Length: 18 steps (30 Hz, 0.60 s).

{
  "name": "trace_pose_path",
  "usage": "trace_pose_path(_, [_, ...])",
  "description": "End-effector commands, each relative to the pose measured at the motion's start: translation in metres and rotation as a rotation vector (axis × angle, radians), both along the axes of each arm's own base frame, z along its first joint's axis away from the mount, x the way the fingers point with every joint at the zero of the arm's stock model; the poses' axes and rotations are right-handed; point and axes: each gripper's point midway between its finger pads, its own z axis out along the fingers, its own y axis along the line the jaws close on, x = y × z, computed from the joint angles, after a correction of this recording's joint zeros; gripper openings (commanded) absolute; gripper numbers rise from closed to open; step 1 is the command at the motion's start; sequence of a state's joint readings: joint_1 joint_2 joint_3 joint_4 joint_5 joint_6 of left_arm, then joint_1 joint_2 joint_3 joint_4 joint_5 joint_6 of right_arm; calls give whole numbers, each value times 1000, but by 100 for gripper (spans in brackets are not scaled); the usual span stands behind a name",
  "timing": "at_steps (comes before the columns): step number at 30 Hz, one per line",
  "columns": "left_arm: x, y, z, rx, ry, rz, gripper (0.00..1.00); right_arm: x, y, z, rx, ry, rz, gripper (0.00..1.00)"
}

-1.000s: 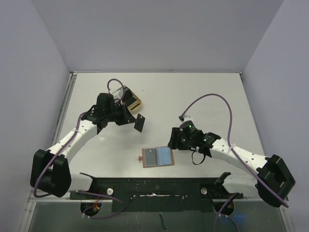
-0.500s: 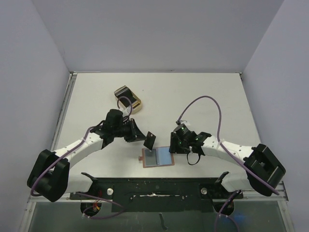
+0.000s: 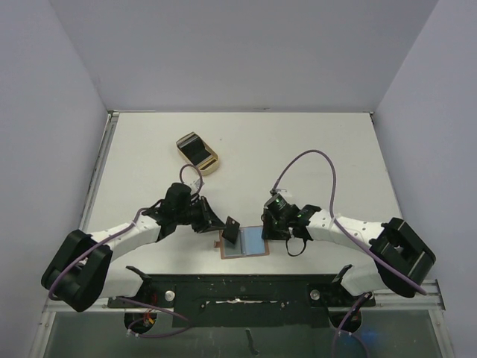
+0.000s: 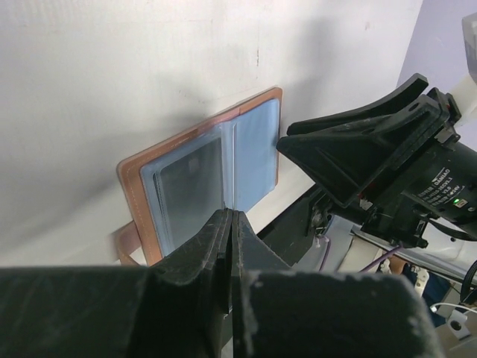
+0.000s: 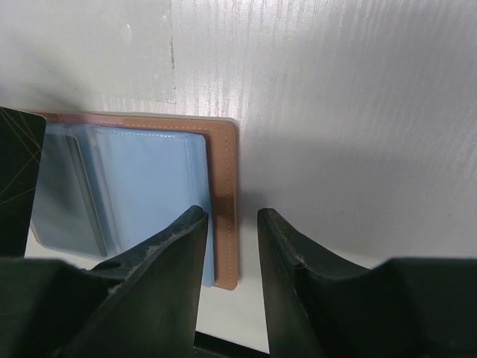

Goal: Put the credit cards into the card holder
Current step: Insert the credit card into the card holder.

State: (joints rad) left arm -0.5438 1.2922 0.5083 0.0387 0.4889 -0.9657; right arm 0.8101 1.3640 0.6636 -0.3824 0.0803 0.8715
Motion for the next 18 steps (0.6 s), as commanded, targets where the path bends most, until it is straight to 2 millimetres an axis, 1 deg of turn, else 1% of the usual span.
trace_pose_path(1, [10,-8,17,-69,-72,19,0,8,9,4,4,-29,-17,34])
trace_pose_path(10, [-6,-12,0,-85,-22,27,0,1,13,-1,0,-18,-19,30])
trace_pose_path(18, [-15,-19,-10,-90,-3,3,0,-6,15,-4,-3,-10,-17,27])
